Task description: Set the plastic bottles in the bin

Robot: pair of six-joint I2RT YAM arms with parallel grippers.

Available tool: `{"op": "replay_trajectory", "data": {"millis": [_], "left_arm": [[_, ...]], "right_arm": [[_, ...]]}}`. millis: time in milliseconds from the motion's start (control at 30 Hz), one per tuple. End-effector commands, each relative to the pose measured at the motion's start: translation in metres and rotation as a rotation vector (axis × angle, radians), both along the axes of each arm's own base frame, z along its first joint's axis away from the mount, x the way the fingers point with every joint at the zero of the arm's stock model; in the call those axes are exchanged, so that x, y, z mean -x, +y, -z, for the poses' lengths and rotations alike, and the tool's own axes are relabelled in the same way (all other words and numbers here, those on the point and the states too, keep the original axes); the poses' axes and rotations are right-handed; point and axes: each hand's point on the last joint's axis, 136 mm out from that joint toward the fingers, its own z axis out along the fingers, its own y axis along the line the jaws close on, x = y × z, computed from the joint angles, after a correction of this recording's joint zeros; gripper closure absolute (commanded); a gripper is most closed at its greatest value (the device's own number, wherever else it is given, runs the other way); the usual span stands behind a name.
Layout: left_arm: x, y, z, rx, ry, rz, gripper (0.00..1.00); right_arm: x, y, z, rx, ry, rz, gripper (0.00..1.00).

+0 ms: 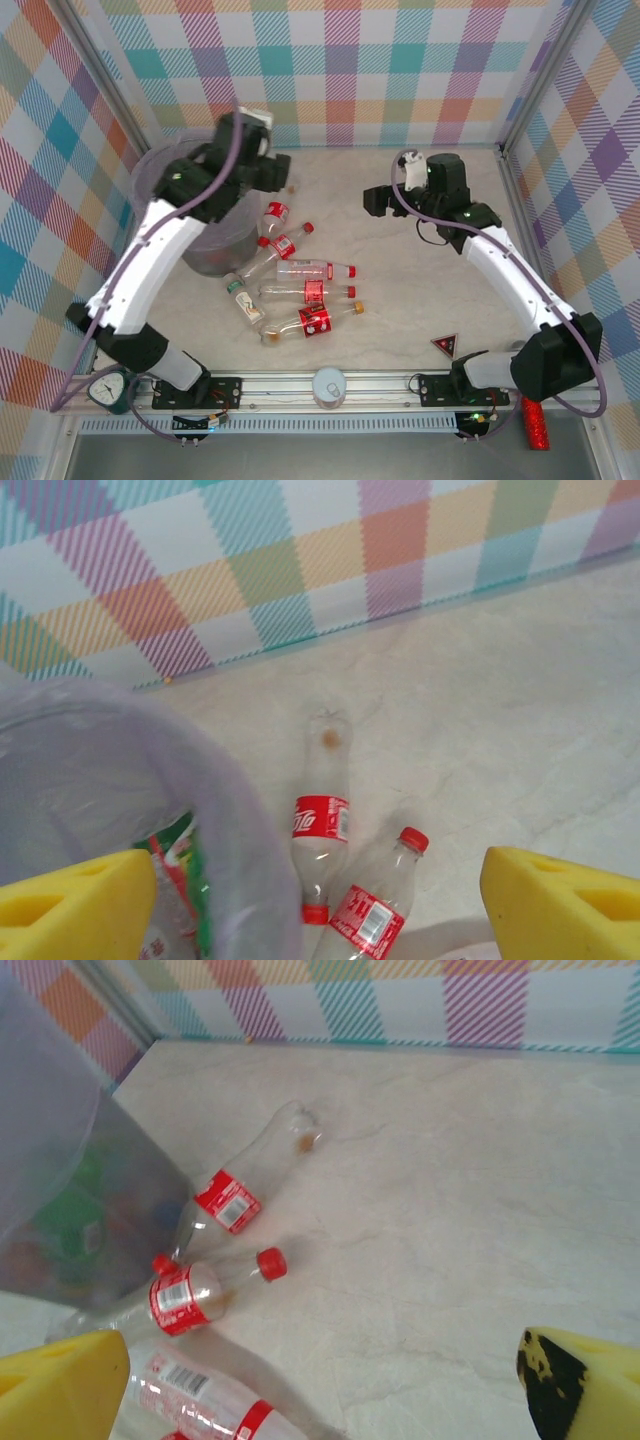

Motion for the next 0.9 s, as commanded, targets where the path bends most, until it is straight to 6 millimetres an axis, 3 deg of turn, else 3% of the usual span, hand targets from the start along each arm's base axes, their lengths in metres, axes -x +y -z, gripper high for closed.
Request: {"op": "replay_trajectory", "data": {"millis": [0,167,333,467,567,867], "left_arm": [[-0.008,-0.022,0.018,-0.15,-0.005,-0.034,0.16],[-0.029,-0.083,0.075,-0.123,0.104,0.062,0.16],[-0.062,-0.108,0.13,-0.114,0.207,0.073,0.13],[-0.097,-0.096,0.174,-0.101,0.274,0.006,0.1],[-0.119,-0.083,0.2,-0.097,0.309,-0.041,0.06],[-0.156,-0.037,0.25,-0.113,0.36,-0.177,0.04]], "right_arm": [[-0.007,-0.028,-0.006,-0.073,-0.002,0.154,0.01],[-0.005,-0.051,-0.004,-0.106,0.012,0.229,0.0],[0.003,-0.081,0.003,-0.125,0.032,0.312,0.0],[0.009,-0.1,0.002,-0.157,0.035,0.342,0.0],[0.01,-0.103,0.002,-0.166,0.034,0.341,0.0],[0.003,-0.102,0.009,-0.173,0.05,0.319,0.0]]}}
